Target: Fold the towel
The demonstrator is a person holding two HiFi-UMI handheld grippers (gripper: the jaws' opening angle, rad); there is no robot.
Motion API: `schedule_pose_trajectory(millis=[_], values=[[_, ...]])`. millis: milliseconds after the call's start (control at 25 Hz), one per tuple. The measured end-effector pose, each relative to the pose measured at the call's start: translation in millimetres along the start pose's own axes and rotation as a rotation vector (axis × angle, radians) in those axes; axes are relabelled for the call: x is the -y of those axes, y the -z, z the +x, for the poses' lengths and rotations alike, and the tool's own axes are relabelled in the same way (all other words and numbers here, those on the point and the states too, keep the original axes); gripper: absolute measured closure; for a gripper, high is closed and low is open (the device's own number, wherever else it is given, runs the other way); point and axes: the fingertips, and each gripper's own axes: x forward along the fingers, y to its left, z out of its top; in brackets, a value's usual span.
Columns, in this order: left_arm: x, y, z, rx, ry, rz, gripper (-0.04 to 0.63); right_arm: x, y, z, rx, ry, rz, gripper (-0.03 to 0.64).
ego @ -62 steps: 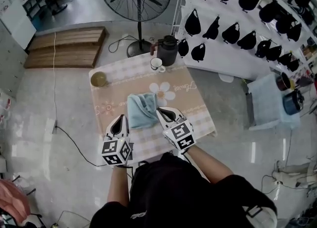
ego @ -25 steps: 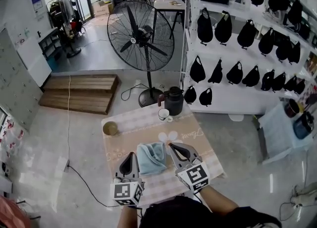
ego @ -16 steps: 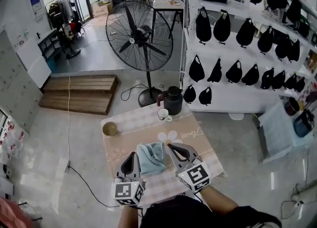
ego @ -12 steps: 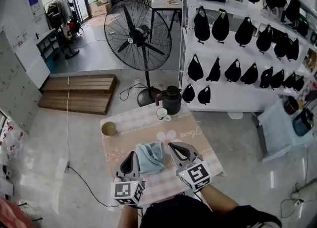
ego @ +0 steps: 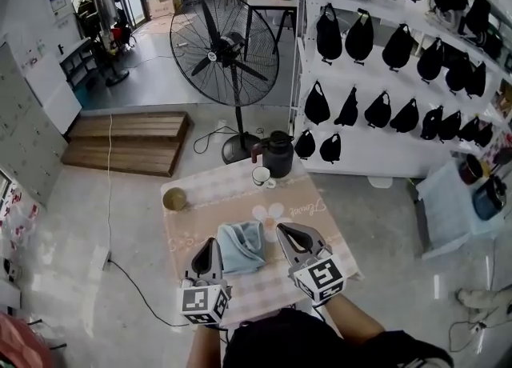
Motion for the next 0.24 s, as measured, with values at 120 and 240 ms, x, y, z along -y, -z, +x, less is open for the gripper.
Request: schedule_pose_trajectory(millis=[120, 240], values=[[-1.8, 1.5, 0.2, -0.002, -0.009, -0.002, 0.591, -1.1, 0.8, 0.7, -0.001, -0.006, -0.004, 0.616], [-2.2, 1.9, 1.8, -0.001, -0.012, -0.004, 0.591, -0.2, 1.2, 1.9, -0.001, -0.011, -0.01, 0.615]])
